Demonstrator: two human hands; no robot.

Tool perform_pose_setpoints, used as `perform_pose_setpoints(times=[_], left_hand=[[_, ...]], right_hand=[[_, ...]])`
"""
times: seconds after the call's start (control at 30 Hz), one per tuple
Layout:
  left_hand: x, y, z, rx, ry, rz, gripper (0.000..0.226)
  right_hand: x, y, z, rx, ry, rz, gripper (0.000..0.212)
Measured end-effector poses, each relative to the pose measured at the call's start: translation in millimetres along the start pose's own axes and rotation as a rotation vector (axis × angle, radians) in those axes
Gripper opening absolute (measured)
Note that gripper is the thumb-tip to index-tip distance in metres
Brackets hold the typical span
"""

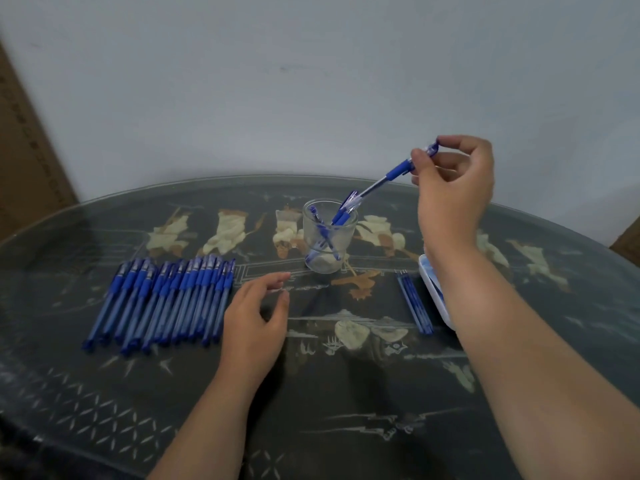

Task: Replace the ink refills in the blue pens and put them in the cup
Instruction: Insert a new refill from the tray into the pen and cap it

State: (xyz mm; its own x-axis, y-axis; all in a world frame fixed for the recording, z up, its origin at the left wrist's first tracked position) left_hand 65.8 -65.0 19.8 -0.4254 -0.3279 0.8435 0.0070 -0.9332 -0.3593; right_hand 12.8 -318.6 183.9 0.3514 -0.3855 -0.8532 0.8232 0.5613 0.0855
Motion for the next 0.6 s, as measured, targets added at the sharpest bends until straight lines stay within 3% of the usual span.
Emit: perform_pose_setpoints(times=[0.33, 0.6], left_hand=[[-5.4, 3.6, 1.0, -0.024, -0.030, -0.006, 0.029], [-4.3, 3.8, 1.1, -0.025, -0.023, -0.013, 0.030]], right_hand=[[50.6, 52.7, -7.1, -0.262, 0.055, -0.265, 0.022], [68.8, 69.0, -16.4, -0.354, 0.093, -0.365, 0.023]])
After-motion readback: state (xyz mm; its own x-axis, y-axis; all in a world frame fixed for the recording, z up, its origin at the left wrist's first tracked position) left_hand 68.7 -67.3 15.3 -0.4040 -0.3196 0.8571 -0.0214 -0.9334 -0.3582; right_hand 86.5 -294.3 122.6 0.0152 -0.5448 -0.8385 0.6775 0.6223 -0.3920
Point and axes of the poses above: each hand's wrist, its own z-axis towards the middle knuckle, its own y-axis out of the palm, x = y × z, the point moved 8 cm from there along z, towards the middle knuckle, and after that the axes turned 4 degrees about y, right-handed, at the moved point
